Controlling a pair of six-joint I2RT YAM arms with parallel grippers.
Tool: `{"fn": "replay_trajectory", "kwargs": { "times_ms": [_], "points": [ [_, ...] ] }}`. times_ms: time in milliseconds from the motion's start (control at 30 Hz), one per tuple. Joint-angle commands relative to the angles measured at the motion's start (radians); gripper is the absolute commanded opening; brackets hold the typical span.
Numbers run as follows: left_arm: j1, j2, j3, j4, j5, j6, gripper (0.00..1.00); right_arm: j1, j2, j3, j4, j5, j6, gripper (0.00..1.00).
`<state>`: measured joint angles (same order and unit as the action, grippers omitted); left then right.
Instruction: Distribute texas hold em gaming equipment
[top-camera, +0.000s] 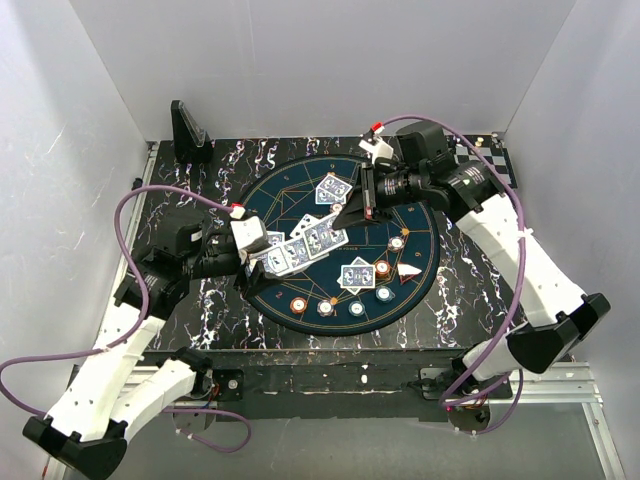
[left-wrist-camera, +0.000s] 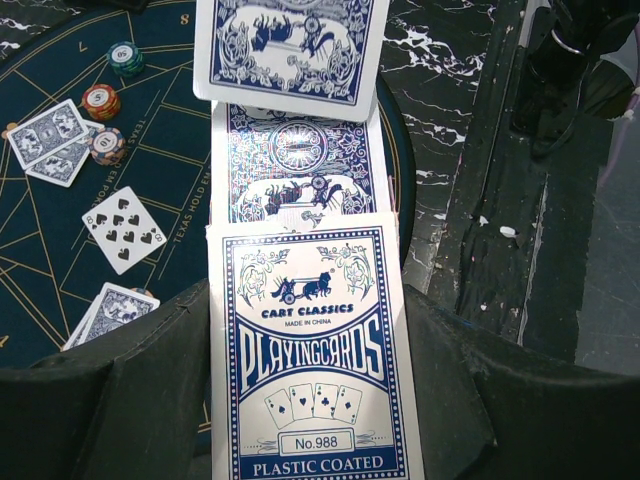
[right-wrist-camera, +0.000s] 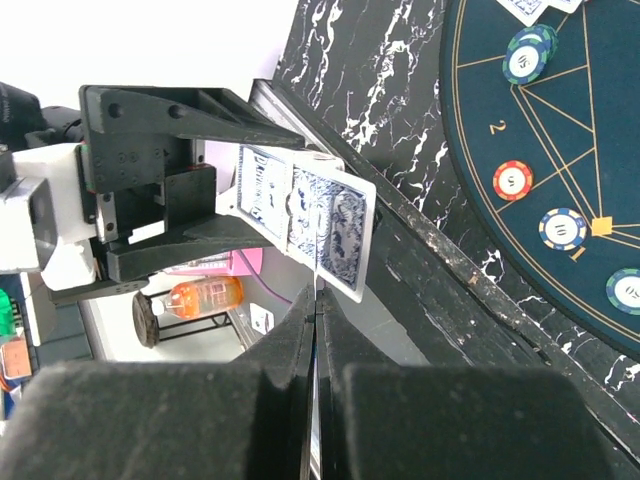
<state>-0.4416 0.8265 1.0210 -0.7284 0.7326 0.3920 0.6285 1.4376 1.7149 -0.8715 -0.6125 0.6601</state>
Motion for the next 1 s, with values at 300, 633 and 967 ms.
{"fn": "replay_trajectory", "kwargs": {
  "times_ms": [300,633,967],
  "points": [
    [-0.003,-0.058,-0.009,-0.005,0.004,0.001,0.09,-0.098,0.213,0.524,-0.274,0.376,-0.234,0.01],
    [-0.003,-0.082,0.030,-0.032,0.043,-0.013,0.09,-0.007,0.464,0.509,-0.251,0.851,-0.399,0.01],
    [-0.003,-0.104,0.073,-0.058,0.080,-0.047,0.09,0.172,0.747,0.582,-0.103,1.255,-0.579,0.01]
  ]
}}
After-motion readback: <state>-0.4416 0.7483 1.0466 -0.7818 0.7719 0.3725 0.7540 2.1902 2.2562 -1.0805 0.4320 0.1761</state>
